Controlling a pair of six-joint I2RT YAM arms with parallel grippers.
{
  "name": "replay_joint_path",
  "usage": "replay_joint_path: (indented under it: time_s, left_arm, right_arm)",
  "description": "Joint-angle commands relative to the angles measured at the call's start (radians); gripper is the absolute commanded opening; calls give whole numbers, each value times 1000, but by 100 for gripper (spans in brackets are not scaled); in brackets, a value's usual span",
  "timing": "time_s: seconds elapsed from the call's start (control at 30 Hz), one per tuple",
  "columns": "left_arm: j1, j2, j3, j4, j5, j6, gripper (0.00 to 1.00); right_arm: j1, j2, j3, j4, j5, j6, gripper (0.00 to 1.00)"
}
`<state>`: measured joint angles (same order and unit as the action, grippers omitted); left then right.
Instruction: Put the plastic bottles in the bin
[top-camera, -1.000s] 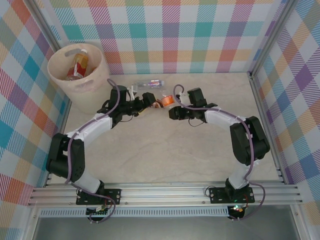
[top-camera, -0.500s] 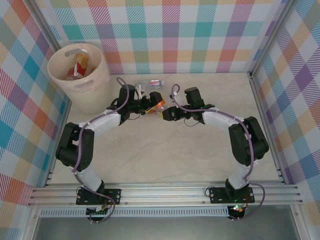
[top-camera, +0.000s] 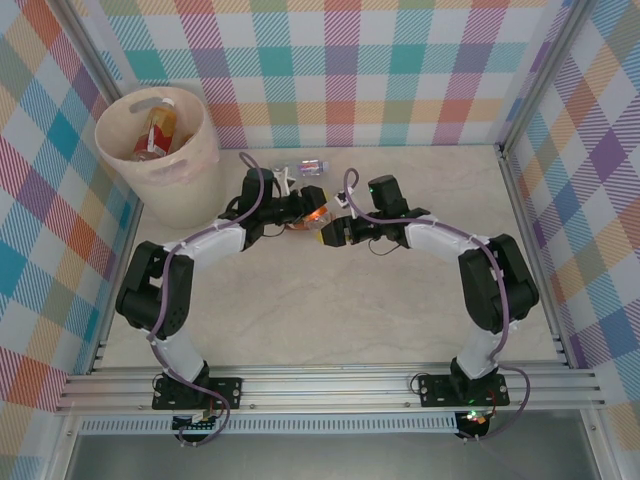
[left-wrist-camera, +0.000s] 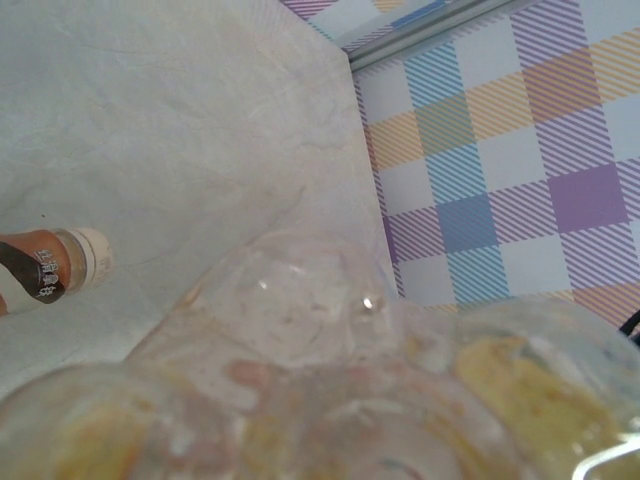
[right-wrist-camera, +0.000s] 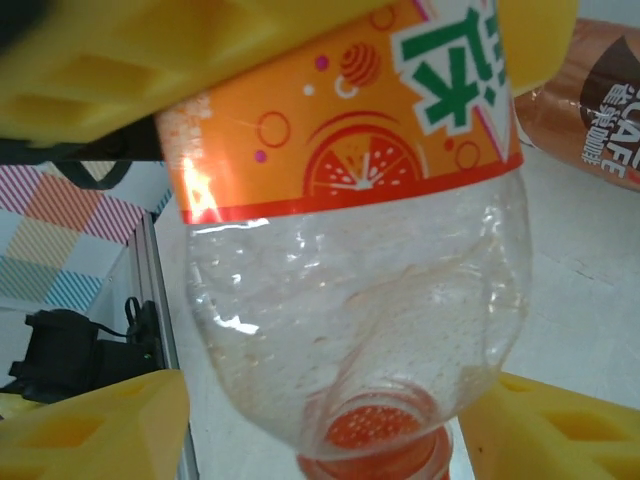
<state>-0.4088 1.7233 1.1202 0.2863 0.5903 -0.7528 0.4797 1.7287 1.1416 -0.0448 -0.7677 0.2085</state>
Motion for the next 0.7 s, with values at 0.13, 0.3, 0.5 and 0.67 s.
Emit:
replay_joint_path:
  time_s: [0.13, 0.3, 0.5, 0.67]
  left_arm:
    - [34, -129, 23, -118, -44, 80, 54]
    - [57, -217, 24, -240, -140, 144, 52]
    - [81, -337, 68, -420, -311, 249, 52]
    - [97, -406, 182, -630, -564, 334, 51]
  right_arm:
    - [-50, -147, -60, -14, 34, -87, 87]
    - [-64, -223, -113, 38, 139, -89, 100]
    - [-67, -288, -198, 189, 388, -25, 100]
    - [-67, -251, -173, 159, 618, 49, 100]
